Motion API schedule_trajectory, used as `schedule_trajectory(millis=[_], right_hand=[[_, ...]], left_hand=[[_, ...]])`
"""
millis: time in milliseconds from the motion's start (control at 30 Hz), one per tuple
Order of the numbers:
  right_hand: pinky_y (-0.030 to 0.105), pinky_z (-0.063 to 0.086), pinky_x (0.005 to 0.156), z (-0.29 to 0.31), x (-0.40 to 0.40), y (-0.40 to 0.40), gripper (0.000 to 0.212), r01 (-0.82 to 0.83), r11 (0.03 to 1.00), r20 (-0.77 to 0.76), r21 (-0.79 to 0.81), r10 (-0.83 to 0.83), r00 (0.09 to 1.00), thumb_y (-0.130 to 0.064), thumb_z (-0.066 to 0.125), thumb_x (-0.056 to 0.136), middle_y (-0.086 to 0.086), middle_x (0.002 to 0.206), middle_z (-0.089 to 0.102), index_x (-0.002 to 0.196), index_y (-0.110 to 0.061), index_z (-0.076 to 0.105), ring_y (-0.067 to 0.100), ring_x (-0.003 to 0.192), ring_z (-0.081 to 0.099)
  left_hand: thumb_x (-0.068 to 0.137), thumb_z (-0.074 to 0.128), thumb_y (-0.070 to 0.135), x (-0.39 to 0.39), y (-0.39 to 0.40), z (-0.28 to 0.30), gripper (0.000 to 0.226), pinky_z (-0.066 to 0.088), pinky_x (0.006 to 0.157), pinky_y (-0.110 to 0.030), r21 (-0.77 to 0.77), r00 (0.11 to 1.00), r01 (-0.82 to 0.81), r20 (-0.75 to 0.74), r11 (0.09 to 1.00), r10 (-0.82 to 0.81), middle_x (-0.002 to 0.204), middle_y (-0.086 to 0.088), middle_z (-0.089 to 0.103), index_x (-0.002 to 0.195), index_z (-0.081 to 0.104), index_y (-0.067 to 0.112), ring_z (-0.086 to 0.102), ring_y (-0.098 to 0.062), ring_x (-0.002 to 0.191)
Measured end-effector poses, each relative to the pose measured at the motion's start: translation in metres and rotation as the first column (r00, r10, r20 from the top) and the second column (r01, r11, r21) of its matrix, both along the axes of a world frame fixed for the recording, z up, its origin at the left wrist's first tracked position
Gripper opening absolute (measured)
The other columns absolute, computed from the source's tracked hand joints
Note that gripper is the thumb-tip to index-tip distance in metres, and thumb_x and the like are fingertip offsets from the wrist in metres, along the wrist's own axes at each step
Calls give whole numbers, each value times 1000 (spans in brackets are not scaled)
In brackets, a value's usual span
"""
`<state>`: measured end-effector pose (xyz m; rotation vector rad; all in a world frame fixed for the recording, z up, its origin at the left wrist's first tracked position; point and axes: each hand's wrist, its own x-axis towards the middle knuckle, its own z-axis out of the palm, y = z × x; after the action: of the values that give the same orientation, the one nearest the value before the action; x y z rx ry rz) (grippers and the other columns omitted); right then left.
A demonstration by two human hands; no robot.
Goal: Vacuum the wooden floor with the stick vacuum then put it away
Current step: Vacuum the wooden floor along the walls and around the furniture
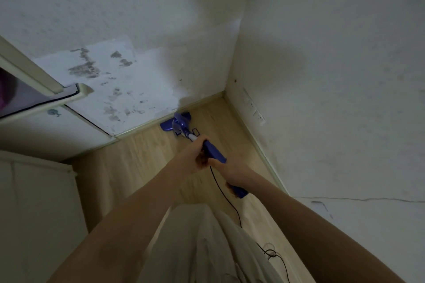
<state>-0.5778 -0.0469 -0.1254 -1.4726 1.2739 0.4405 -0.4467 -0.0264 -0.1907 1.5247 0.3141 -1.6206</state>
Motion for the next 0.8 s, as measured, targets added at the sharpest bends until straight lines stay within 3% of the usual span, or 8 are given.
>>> schedule_trajectory(millis=[233, 333, 533, 633, 800], right_hand=[[24, 44, 46, 14, -76, 20, 40, -41, 998, 8, 55, 41, 999, -55, 48, 96, 3, 64, 52, 83, -17, 43, 14, 47, 47], [26, 44, 51, 24, -113, 17, 38, -136, 990, 5, 32, 136, 991, -52, 46, 97, 4, 68, 51, 85, -16, 46, 14, 52, 47], [19, 43, 41, 39, -156, -5, 45, -266, 962, -97, -56, 260, 961, -56, 47, 96, 3, 66, 57, 80, -13, 50, 12, 44, 53], [21, 45, 43, 37, -162, -9, 47, -292, 954, -123, -75, 282, 952, -56, 48, 95, 4, 66, 58, 82, -12, 52, 13, 45, 54], [22, 44, 45, 41, -151, -27, 48, -412, 898, -167, -154, 388, 907, -58, 49, 94, 4, 64, 58, 81, -12, 51, 14, 44, 53]], left_hand=[[91, 60, 26, -76, 29, 12, 22, 53, 74, -32, -2, 999, -32, -35, 999, 32, 92, -12, 65, 98, 56, 6, 63, -21, 82], [91, 62, 29, -115, 35, 17, 26, 53, 65, -30, 13, 999, -46, -26, 999, 46, 87, -9, 62, 101, 55, 6, 62, -19, 76], [91, 62, 28, -167, 30, 35, 24, 51, 56, -27, 41, 995, -94, -26, 995, 95, 76, -7, 58, 87, 52, 7, 58, -16, 65], [90, 62, 27, -176, 29, 37, 24, 51, 58, -26, 35, 994, -101, -33, 994, 102, 78, -8, 59, 85, 52, 6, 59, -16, 65], [91, 60, 26, -172, 20, 42, 21, 49, 40, -20, 10, 976, -213, -52, 977, 213, 76, -7, 59, 89, 51, 7, 58, -16, 62]])
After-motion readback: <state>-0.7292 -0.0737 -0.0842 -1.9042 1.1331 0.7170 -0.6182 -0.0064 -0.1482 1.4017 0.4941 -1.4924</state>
